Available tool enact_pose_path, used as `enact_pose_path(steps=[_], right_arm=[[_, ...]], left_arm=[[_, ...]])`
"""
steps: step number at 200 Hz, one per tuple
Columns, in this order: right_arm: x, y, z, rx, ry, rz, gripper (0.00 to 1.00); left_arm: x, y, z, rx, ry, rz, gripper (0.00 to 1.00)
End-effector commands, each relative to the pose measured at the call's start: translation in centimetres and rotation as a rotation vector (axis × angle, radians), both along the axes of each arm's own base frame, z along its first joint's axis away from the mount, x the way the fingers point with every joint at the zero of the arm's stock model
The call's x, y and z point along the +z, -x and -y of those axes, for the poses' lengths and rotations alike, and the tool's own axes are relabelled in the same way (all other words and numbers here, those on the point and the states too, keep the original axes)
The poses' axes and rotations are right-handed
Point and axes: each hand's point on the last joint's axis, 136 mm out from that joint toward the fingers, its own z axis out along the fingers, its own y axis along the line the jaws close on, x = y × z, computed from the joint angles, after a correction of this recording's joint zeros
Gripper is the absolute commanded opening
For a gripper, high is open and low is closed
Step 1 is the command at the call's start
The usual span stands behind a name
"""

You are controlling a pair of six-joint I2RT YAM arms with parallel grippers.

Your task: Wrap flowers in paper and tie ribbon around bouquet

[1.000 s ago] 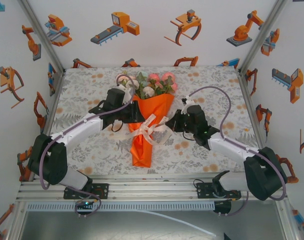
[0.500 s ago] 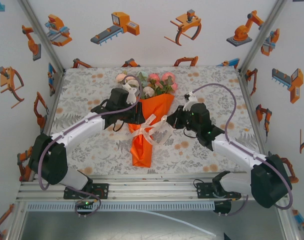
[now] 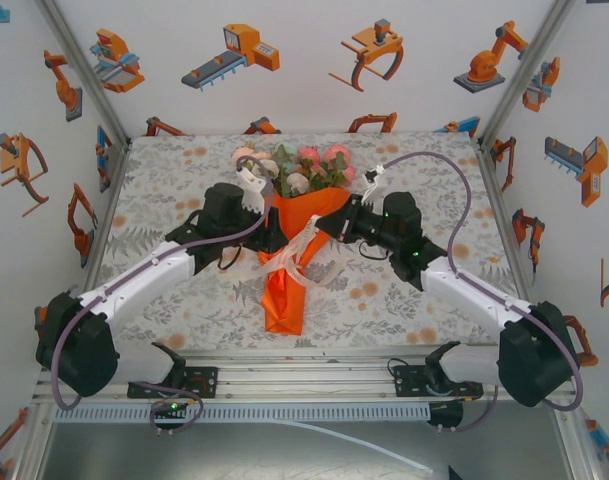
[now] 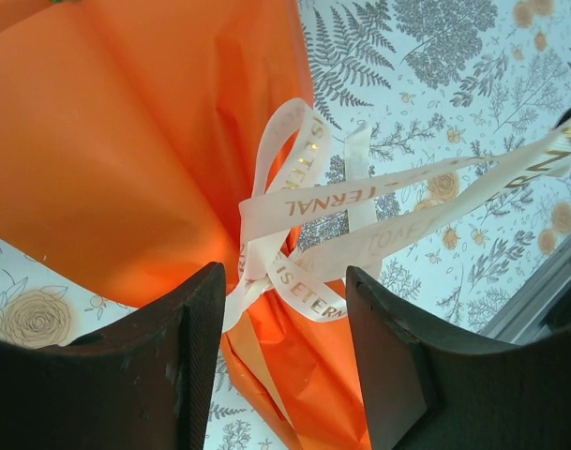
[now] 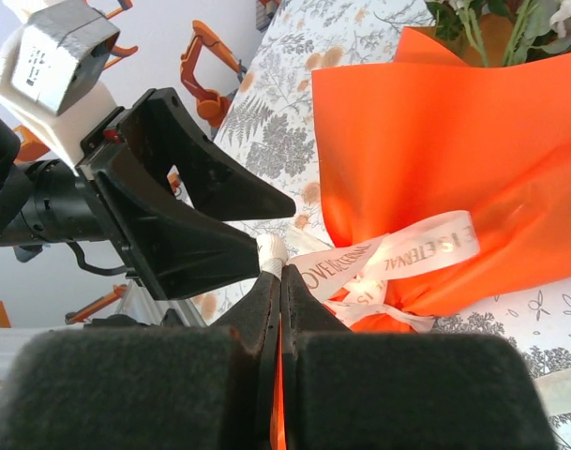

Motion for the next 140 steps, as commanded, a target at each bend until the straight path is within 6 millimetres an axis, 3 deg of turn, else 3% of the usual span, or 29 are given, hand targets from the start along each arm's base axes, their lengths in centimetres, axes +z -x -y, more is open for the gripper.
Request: enact_pose_path(steps=[1,65,86,106,140], right_arm=[[2.5,0.2,-1.0,0.036,-0.049,0.044,0.0],[2.0,0.5,-2.4,0.088,-0.043,0.027,0.0],[2.1,1.3,-3.3,0.154,-0.052,0.025,0.0],[1.5,2.1,-3.9,0.211,-0.048,0.002,0.0],[0.4,2.6,-4.4,0.232,-0.03,-0.03,0.0]], left_arm=[[1.5,0.3,0.5,-0.057,0.02,0.074,0.53],[3.3,2.2,2.8,-0.191,0.134,0.111,0.63],[3.0,0.8,1.2,-0.077,0.084,0.138,0.63],[4.2,-0.1,-0.6,0.038,0.105,0.177,0.63],[6.0,0.3,-2.9,0.112,0.164,0.227,0.63]])
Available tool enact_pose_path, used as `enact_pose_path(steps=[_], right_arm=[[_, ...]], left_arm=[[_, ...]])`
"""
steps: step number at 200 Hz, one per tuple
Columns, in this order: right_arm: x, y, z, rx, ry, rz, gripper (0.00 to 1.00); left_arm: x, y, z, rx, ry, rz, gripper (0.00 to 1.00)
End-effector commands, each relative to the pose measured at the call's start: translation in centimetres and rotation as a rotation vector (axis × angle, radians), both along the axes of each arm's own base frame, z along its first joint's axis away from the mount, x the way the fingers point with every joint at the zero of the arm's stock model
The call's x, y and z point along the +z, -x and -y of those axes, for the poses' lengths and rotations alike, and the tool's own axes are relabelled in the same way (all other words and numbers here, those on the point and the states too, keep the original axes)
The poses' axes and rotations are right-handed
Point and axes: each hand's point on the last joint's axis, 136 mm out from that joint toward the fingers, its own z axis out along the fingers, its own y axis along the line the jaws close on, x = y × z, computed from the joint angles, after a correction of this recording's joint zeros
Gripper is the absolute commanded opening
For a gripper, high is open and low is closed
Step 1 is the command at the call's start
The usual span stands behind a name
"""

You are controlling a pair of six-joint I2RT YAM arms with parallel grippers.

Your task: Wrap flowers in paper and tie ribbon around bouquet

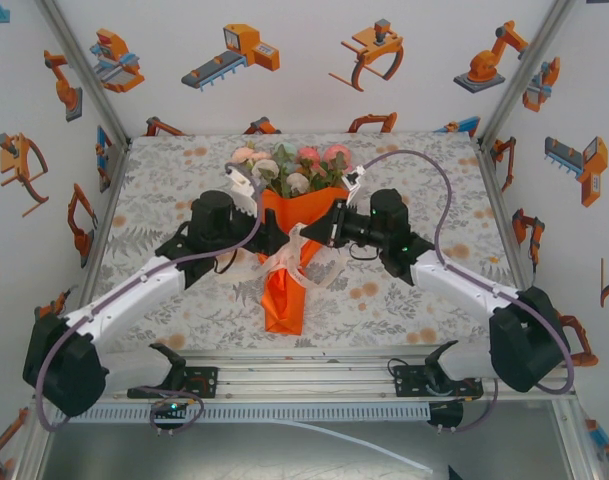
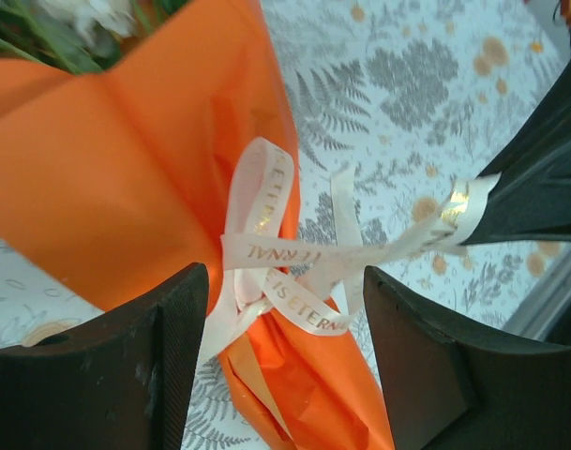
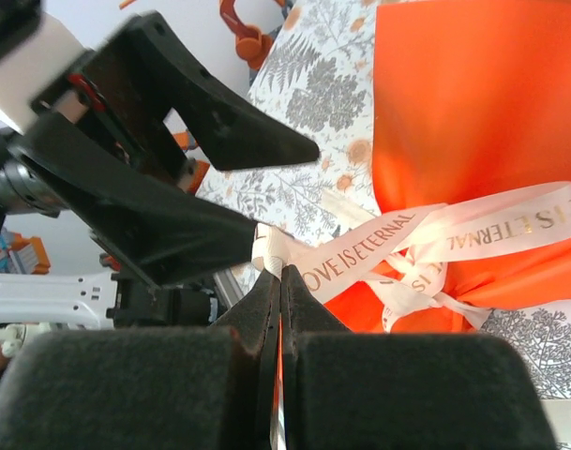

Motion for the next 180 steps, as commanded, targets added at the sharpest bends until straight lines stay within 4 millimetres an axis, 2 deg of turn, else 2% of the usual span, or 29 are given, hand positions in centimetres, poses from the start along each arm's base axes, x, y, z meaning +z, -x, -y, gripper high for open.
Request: enact_pose_path(steps=[1,24,54,102,129,162,180], right_arm=[[1.4,0.6,-1.0,0.056,-0.026,0.018,0.0],[1.9,0.8,-1.4,0.067,-0.031,0.028,0.0],[2.6,1.0,-2.0,0.098,-0.04,0.041,0.0],[5.2,1.5,-4.9,0.181,-0.049,0.097,0.01],[5.1,0.7,-5.3,0.164,-0.041,0.09,0.01],[4.4,1.1,-5.8,0.184,-0.033,0.071,0.01],[4.2,0.6,-5.3,0.143,-0.003,0.075,0.01]], left_arm=[[2.8,-0.4,-1.8,0.089,0.074,0.074,0.63],[3.2,0.0,-3.0,0.116,0.091,0.09,0.62],[3.5,0.8,-3.2,0.094,0.1,0.093,0.62],[4.2,1.9,-3.7,0.073,0.097,0.134,0.62],[4.2,2.2,-4.1,0.08,0.092,0.134,0.62],[4.1,2.9,-3.5,0.033,0.1,0.129,0.64],[3.9,2.7,-3.9,0.056,0.093,0.122,0.64]])
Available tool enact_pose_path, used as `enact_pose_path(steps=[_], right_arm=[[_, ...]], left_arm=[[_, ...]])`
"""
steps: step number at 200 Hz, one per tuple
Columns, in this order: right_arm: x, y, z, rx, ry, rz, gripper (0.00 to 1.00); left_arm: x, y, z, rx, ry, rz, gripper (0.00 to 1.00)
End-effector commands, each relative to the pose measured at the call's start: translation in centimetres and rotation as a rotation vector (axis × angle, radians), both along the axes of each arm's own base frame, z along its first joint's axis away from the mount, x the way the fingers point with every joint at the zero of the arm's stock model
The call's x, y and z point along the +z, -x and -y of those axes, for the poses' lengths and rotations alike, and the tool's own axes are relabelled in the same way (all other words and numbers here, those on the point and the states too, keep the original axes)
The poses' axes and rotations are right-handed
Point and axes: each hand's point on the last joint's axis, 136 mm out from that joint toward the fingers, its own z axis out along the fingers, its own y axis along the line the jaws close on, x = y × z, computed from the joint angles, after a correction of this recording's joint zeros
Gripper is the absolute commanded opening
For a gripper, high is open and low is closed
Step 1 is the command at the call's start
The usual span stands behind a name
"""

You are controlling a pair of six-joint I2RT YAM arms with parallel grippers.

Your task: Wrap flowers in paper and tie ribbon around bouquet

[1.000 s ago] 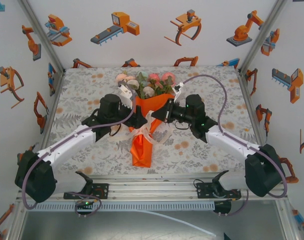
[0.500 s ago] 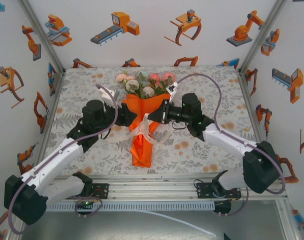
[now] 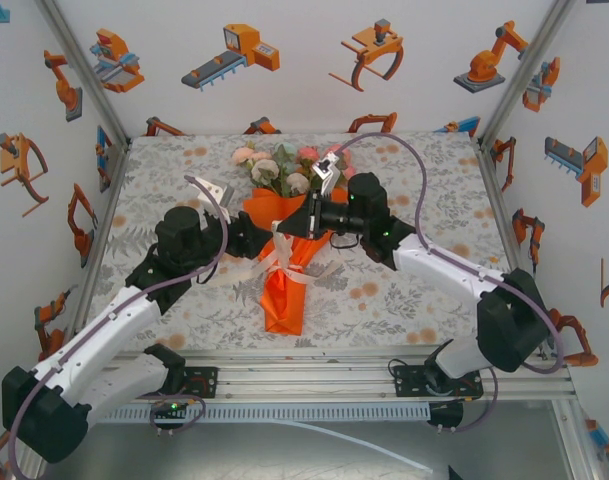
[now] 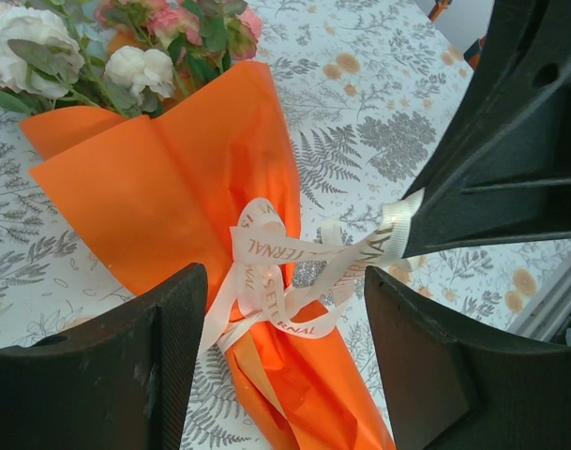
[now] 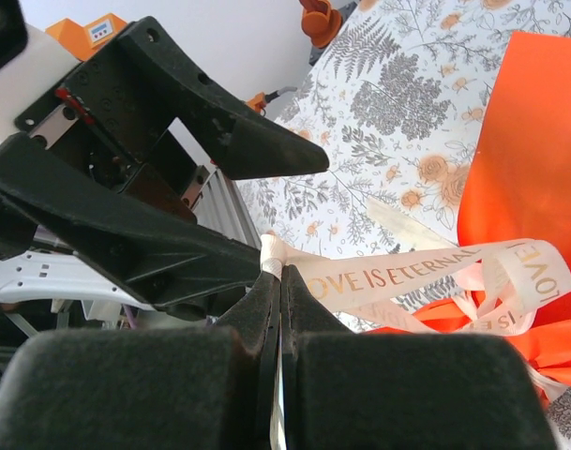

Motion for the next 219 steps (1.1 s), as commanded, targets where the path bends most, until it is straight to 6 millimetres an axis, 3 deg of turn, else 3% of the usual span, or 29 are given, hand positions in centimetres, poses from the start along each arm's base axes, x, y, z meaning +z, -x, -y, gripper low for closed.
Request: enact_pose_path(steps=[1,20,59,72,91,107,131,163,179,200,204,210,219], right_arm=[[0.8,-0.2,-0.1,-0.018,0.018,0.04,0.01],[1.3,-1.1,1.4,-0.105,0.075,0.099,0.01],[3.8,-2.5,6.4,-0.331,0.106,0.192,0.02],[4.1,-2.7,8.4,-0.413,0.119,0.211,0.04],[4.0,-3.0,11.0,-0.531,0.157,0.215,0.05],[3.5,-2.8,12.1,-0.572,0.176,0.209,0.07],[1.5,-2.5,13.5,-0.62,0.227,0.157,0.12],[-2.4,-1.7,16.8,-0.733,0.351,0.057,0.19],[-4.8,-0.8,20.3,-0.863,0.439,-0.005,0.24],[-7.9,1.4,27.4,-1.133,0.577,-0.1,0.34],[-8.3,1.8,28.3,-1.163,0.592,-0.107,0.39],[-8.8,2.5,29.5,-1.2,0.605,-0.117,0.53],[-9.1,3.2,30.5,-1.228,0.603,-0.123,0.64]], left_arm=[[-0.3,0.4,-0.2,-0.009,-0.013,0.004,0.64],[-0.7,-0.2,-1.0,0.047,-0.028,-0.008,0.64],[-4.3,-2.4,-3.4,0.223,-0.148,-0.145,0.64],[-5.0,-2.5,-2.8,0.193,-0.142,-0.18,0.64],[-5.9,-2.4,-0.3,0.071,-0.124,-0.233,0.63],[-7.2,-2.6,1.0,0.02,-0.133,-0.303,0.63],[-9.0,-3.5,2.1,0.007,-0.141,-0.365,0.62],[-9.0,-4.3,3.8,-0.046,-0.119,-0.381,0.62],[-8.9,-4.3,4.8,-0.092,-0.128,-0.383,0.62],[-9.1,-4.1,5.9,-0.122,-0.197,-0.38,0.61],[-9.2,-4.1,6.1,-0.123,-0.21,-0.378,0.6],[-9.4,-4.1,6.3,-0.122,-0.229,-0.378,0.59],[-9.6,-4.0,6.8,-0.128,-0.247,-0.379,0.58]])
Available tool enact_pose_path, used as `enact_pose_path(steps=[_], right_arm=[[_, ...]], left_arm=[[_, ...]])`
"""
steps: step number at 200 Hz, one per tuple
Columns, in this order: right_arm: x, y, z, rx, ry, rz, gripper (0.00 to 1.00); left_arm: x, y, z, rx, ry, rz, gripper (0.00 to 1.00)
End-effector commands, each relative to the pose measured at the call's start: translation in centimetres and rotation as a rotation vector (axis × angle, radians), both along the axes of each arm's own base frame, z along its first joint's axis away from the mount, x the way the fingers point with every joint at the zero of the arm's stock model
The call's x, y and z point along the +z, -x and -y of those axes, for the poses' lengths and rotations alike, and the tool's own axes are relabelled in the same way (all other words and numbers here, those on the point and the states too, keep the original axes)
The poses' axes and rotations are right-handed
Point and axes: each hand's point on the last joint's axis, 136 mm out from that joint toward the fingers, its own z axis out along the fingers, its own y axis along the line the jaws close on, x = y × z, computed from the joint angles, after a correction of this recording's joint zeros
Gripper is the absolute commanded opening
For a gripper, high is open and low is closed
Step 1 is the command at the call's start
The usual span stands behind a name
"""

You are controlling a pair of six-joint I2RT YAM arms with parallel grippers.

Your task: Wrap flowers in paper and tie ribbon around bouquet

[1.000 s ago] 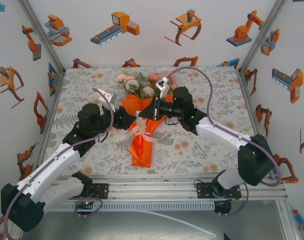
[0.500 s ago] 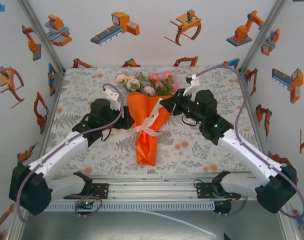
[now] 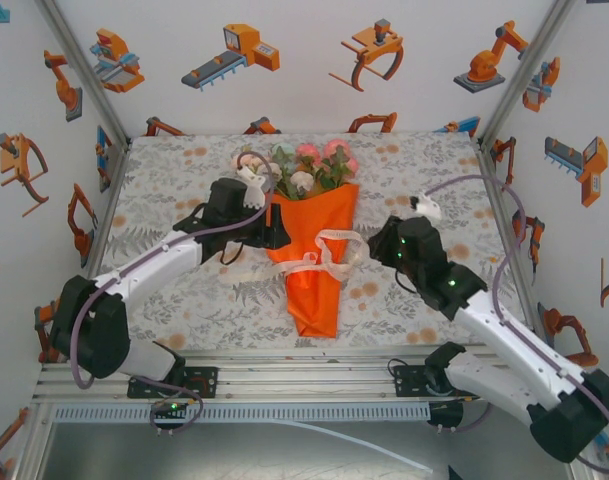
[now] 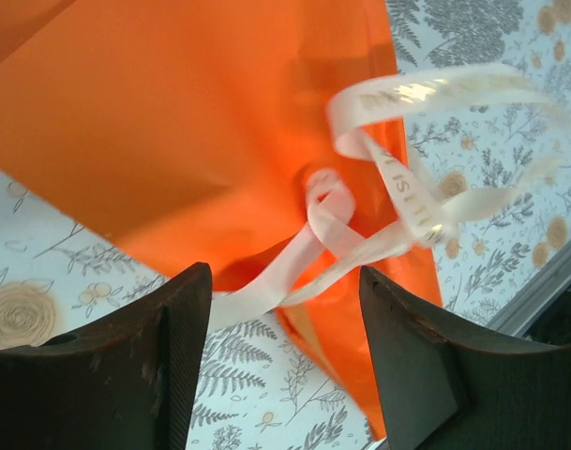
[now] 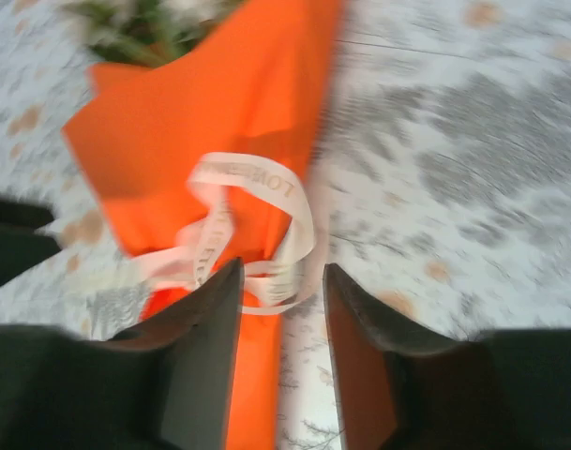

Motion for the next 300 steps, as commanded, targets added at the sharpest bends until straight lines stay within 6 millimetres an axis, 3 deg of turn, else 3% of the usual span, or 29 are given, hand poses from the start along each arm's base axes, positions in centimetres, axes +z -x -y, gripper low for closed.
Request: enact_pose_path(steps=[1,12,39,55,68,89,104,121,141,155,182,207,235,245,269,300], right_arm=[[-2.5,2.5,6.9,-0.276,0.098,-0.056,0.65],[-2.0,2.5,5.5,-0.18,0.067,-0.018,0.69],[-1.0,2.5,-3.1,0.302,-0.008,0.036,0.7],[-2.4,2.3,-6.0,0.453,0.004,-0.035,0.71],[-4.0,1.5,-7.0,0.498,0.066,-0.11,0.71],[-7.0,-0.9,-5.2,0.398,0.221,-0.239,0.78],[-9.1,-2.0,-4.5,0.358,0.226,-0.337,0.78],[-10.8,-2.1,-3.7,0.338,0.251,-0.392,0.76],[-11.6,-1.0,-4.5,0.451,0.27,-0.38,0.73],[-12.6,-0.2,-4.6,0.502,0.282,-0.407,0.73],[-14.0,-1.5,0.1,0.093,0.281,-0.528,0.71],[-15.6,-1.4,0.0,-0.043,0.153,-0.599,0.7],[-17.8,-0.8,-0.8,-0.1,0.065,-0.692,0.69],[-18.1,-0.9,-1.0,-0.099,0.057,-0.696,0.63],[-18.5,-1.2,-0.7,-0.13,0.054,-0.683,0.38],[-18.6,-1.3,-0.8,-0.13,0.046,-0.677,0.07]], left_arm=[[0.3,0.6,1.4,-0.064,-0.047,0.012,0.58],[-0.2,0.5,1.6,-0.061,-0.075,0.012,0.57],[-1.8,0.2,1.1,-0.055,-0.162,0.016,0.55],[-3.0,0.0,0.6,-0.063,-0.224,0.021,0.55],[-4.0,0.0,0.0,-0.082,-0.293,0.019,0.55],[-5.5,0.0,-0.8,-0.116,-0.402,-0.009,0.56],[-6.7,-0.2,-1.7,-0.1,-0.479,-0.063,0.56],[-7.6,-0.3,-2.7,-0.038,-0.514,-0.116,0.58],[-8.2,-0.3,-4.2,0.091,-0.484,-0.17,0.58],[-8.7,-0.6,-6.1,0.27,-0.402,-0.254,0.54],[-10.3,0.5,-9.7,0.695,-0.162,-0.471,0.48],[-11.2,1.8,-9.7,0.888,0.072,-0.589,0.48],[-11.7,2.2,-8.4,0.967,0.254,-0.694,0.59],[-11.8,2.1,-8.3,0.987,0.268,-0.703,0.62],[-12.7,2.3,-8.5,1.057,0.3,-0.748,0.63],[-13.8,2.4,-7.3,1.064,0.389,-0.826,0.64]])
